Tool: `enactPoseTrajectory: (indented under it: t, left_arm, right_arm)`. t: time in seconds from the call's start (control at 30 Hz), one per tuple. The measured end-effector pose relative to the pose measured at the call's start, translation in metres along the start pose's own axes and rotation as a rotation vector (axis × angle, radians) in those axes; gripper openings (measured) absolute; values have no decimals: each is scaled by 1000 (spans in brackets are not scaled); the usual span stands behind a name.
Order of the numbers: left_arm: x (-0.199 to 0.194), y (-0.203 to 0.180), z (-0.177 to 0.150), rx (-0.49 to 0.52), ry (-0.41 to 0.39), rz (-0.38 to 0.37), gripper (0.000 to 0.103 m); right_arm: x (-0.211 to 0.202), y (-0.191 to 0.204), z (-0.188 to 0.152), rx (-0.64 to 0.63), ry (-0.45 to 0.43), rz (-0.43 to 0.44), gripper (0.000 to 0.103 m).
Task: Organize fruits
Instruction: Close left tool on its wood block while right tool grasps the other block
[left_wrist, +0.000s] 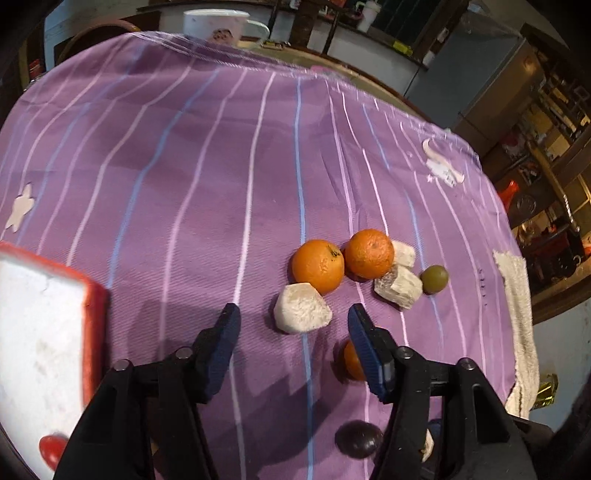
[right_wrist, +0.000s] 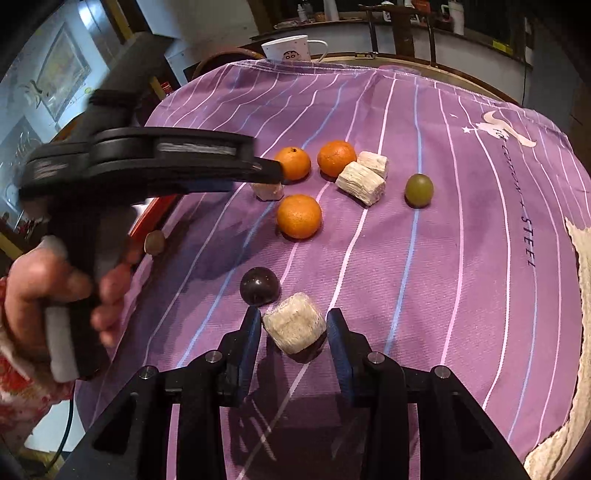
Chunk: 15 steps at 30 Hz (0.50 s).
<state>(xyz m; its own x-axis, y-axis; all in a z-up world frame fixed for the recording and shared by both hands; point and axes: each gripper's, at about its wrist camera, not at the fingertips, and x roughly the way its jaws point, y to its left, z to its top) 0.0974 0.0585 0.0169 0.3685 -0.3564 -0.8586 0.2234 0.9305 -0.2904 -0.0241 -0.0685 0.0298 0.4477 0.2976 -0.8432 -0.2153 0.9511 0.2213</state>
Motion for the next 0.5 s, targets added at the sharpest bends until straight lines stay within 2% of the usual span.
enactPoseTrajectory:
  t: [0.07,0.1,0.13,0.33,0.5]
  left_arm:
    - [3,-5,-1,23,-10,15,46]
    - [6,-7,0,32,-5,22,35]
    - [6,-7,0,36,-2,22,31]
    - [-2,-1,-6,-11,-8,21,31]
    - [-28,7,-22,-59,-37,8,31]
  right_arm:
    - [1,0,0,-8,-5,-2,41]
    - [1,0,1,-8,-7,-1,41]
    - [1,-1,1,-4,-12,1,41]
    - [4,-1,0,-7,-9,2,41]
    - [2,-5,0,22,1,21,41]
